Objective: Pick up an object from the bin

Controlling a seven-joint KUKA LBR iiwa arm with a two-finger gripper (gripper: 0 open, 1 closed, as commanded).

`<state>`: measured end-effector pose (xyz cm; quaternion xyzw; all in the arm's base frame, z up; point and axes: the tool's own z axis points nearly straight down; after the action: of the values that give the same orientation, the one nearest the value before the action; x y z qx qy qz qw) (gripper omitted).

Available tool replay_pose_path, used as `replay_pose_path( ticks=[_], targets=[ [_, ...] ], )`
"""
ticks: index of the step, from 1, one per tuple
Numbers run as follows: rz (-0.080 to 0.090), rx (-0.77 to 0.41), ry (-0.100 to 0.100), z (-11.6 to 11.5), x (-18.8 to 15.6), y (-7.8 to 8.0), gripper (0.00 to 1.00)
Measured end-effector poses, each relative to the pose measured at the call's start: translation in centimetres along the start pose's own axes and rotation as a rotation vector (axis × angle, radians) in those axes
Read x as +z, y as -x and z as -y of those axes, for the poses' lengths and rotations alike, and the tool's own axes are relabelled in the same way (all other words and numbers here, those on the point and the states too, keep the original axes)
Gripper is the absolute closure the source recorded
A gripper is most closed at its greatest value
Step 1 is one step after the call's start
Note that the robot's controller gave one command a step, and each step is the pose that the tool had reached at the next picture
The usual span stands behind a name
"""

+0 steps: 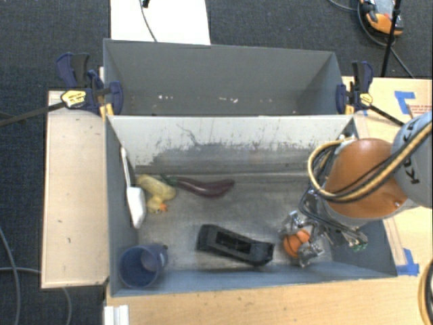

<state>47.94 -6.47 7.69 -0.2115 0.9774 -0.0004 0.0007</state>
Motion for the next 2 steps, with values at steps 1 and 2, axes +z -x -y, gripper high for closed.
replay_pose_path(
  ticks=[1,2],
  targets=[
    [0.000,-0.001,0.000,0.0,0.0,0.0,1.00],
    [-0.004,-0.004,0.004,0.3,-5.6,1.0,1.00]
  ],
)
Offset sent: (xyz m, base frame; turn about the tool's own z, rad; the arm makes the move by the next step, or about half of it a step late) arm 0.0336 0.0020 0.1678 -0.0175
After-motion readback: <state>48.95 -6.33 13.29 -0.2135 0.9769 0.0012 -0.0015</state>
